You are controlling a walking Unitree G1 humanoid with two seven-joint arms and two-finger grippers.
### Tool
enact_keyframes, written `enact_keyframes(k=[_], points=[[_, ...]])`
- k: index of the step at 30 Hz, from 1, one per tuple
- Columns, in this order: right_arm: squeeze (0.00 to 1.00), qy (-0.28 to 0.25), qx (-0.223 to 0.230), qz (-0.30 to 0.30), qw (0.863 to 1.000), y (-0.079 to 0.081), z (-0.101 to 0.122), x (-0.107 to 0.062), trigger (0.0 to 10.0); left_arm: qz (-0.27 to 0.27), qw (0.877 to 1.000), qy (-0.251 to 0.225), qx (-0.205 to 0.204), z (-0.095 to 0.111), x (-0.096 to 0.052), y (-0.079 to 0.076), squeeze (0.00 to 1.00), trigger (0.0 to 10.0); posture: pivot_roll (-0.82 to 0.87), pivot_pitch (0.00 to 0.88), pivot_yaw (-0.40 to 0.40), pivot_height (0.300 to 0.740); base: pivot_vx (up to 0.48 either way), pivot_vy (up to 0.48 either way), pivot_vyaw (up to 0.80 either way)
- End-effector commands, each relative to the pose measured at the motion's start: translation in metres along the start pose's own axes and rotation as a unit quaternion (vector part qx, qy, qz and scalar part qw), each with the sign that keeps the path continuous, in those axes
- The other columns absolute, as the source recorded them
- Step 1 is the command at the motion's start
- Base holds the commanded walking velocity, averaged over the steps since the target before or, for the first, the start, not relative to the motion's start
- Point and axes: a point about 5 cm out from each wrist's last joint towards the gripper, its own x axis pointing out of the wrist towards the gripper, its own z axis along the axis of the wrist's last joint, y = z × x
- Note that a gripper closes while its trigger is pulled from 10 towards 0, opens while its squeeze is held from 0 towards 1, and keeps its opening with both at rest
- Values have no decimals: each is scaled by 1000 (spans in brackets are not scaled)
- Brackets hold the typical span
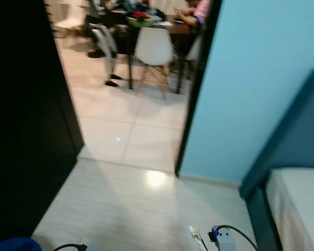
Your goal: Clean up the room
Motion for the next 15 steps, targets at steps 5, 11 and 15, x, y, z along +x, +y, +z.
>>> enact_keyframes(k=[5,11,15], points=[[0,5,1,-2,1000,-3,-4,-2,10000,-13,1000,6,2,-3,0,-6,0,10000,15,0,-88,740,0,0,721],[0,-1,3,-5,1000,-5,0,-2,10000,-15,1000,11,-5,-9,-1,-2,0,10000,15,0,-91,740,0,0,724],[0,-3,1,-3,1000,-1,2,0,10000,-14,1000,17,-9,-18,-3,6,0,10000,15,0,-92,740,0,0,720]])
